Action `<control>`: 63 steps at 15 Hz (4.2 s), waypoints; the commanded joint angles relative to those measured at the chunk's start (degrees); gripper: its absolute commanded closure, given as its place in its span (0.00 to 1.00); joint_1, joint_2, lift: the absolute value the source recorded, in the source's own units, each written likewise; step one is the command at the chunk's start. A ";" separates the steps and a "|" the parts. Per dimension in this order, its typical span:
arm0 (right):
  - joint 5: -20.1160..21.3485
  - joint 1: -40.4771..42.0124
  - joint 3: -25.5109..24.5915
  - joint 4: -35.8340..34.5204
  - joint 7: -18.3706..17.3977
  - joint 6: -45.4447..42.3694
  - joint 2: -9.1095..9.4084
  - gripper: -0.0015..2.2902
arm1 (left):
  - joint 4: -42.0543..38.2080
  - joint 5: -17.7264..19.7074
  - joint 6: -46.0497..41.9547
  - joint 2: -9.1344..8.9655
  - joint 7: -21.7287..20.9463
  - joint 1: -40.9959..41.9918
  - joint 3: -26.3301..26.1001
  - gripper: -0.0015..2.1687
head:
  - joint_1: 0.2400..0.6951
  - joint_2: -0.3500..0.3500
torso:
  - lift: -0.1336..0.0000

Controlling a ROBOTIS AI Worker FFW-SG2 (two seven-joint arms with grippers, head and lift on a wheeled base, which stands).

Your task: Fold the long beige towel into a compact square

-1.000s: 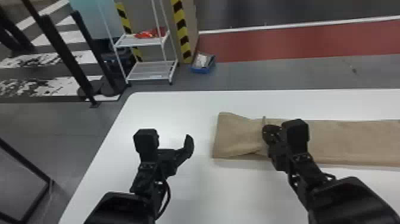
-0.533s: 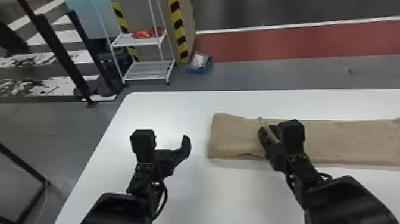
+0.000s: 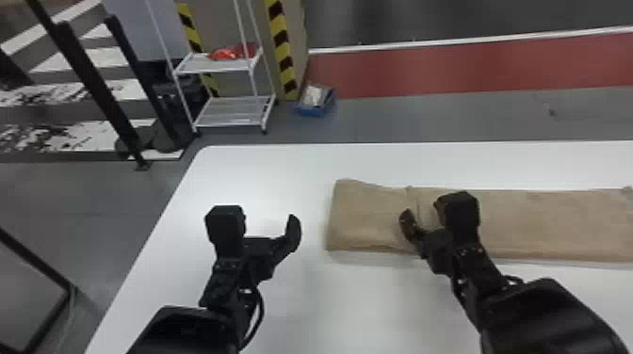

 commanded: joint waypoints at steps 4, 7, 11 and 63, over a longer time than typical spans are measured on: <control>-1.10 0.41 -0.05 -0.26 1.14 -0.23 -0.09 0.17 | -0.07 0.00 0.00 0.00 0.05 0.09 0.01 0.02 | 1.00 0.80 | 0.11; -0.93 -0.12 0.04 -0.09 1.14 0.30 0.00 0.18 | -0.16 0.00 -0.18 0.00 0.05 0.35 0.10 0.02 | 1.00 0.80 | 0.11; -0.75 -1.17 0.21 0.44 1.22 2.06 0.26 0.22 | -0.16 0.00 -0.35 0.00 -0.04 0.53 0.01 0.02 | 1.00 0.80 | 0.11; -4.09 6.74 -29.41 -17.84 14.50 14.54 -9.15 0.05 | -2.71 -1.41 -9.14 0.09 -0.04 1.93 -0.60 0.02 | 1.00 0.39 | 0.11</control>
